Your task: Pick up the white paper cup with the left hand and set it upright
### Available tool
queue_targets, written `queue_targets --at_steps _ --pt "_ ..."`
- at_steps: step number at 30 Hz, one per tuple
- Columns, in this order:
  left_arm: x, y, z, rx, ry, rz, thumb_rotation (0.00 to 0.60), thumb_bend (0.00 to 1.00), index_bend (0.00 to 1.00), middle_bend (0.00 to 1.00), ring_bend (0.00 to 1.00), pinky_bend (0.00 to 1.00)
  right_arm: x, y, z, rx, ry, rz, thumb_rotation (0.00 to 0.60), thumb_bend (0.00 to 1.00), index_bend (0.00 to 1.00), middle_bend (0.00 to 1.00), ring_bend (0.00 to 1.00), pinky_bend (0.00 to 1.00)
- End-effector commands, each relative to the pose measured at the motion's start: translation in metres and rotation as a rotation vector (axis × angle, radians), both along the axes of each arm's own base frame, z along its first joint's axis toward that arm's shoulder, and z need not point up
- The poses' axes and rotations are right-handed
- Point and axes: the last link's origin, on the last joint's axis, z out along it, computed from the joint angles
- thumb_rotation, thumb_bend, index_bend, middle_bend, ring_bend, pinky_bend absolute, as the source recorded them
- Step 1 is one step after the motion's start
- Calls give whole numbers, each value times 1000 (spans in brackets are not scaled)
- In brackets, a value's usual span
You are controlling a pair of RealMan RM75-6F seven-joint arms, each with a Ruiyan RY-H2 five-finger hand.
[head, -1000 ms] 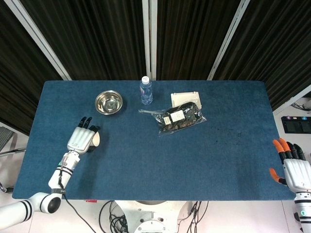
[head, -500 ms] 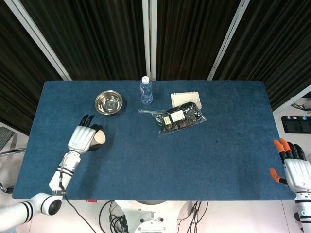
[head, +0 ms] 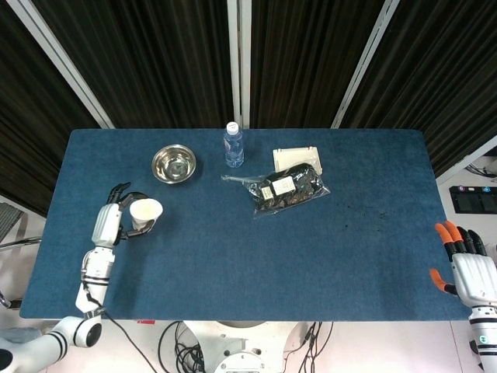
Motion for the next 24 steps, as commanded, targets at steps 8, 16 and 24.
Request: queue_targets --at_steps 8,16,24 --pt "-32 -16 -22 87 -187 47 600 231 311 378 83 55 2 0 -3 9 2 1 600 272 0 0 0 0" --pt "-36 -17 -25 90 -180 36 600 229 295 355 82 54 1 0 -1 6 2 -2 600 271 0 0 0 0" --pt "-39 -18 -28 70 -170 39 600 227 195 185 41 48 0 0 -1 6 1 -4 600 271 0 0 0 0"
